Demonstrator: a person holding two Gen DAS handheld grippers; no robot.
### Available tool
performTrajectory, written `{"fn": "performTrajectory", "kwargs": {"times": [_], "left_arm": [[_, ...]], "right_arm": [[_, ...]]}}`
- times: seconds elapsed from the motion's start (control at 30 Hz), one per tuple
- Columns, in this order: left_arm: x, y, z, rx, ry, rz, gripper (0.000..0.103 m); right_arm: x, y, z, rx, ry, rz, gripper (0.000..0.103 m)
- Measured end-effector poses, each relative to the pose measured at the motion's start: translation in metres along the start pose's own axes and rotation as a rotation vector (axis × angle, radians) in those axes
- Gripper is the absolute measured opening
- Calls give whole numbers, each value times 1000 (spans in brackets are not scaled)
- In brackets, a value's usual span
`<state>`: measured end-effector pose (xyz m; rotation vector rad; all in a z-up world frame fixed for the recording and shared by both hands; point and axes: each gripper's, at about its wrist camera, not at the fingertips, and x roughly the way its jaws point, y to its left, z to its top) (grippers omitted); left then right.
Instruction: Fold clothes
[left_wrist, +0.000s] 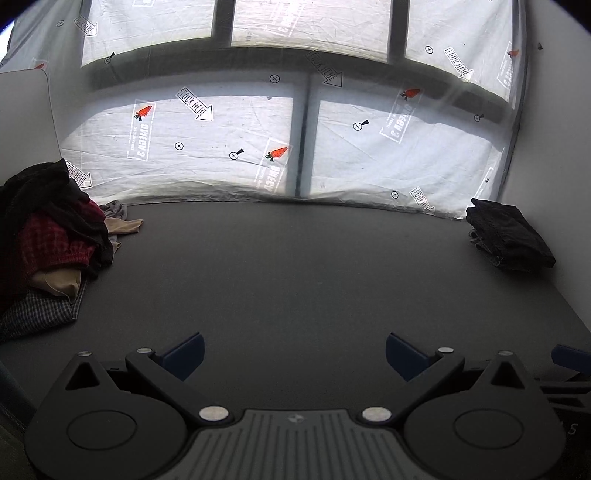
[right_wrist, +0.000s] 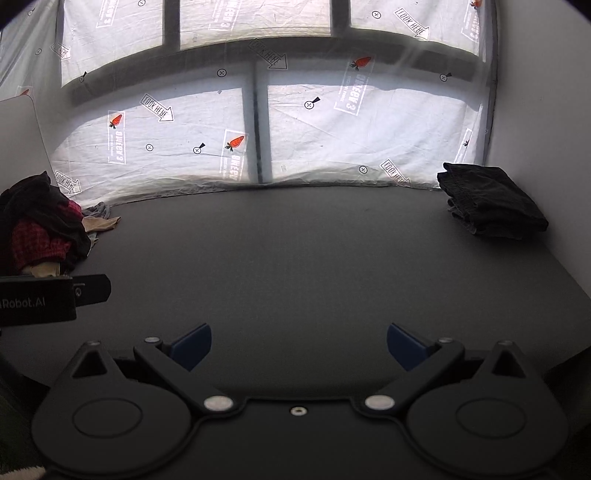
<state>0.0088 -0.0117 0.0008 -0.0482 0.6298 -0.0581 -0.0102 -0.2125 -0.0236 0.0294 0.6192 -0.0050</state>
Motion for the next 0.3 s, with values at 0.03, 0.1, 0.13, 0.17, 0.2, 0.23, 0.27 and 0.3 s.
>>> {"fn": "performTrajectory", "kwargs": {"times": [0.03,0.1,0.13,0.17,0.2,0.23,0.27,0.3], "left_arm": [[-1,1,0,-4,-4,7,103],[-4,4,0,-10,-13,19,103],[-5,4,0,-11,-18,23,103],[-6,5,1,-12,-21,26,103],[-7,5,1,-13,-26,30,103],[-7,5,2,-13,-29,33,103],[-8,5,3,-13,-31,33,103],[-8,5,3,-13,-33,35,103]], "right_arm": [[0,1,0,0,-1,3,103],[1,2,-1,-4,3,11,103],[2,3,-2,-6,5,16,103],[2,3,-2,-7,4,19,103],[3,4,-1,-9,2,21,103],[3,4,0,-11,0,23,103],[4,4,1,-13,-4,24,103],[4,5,2,-15,-6,24,103]]}}
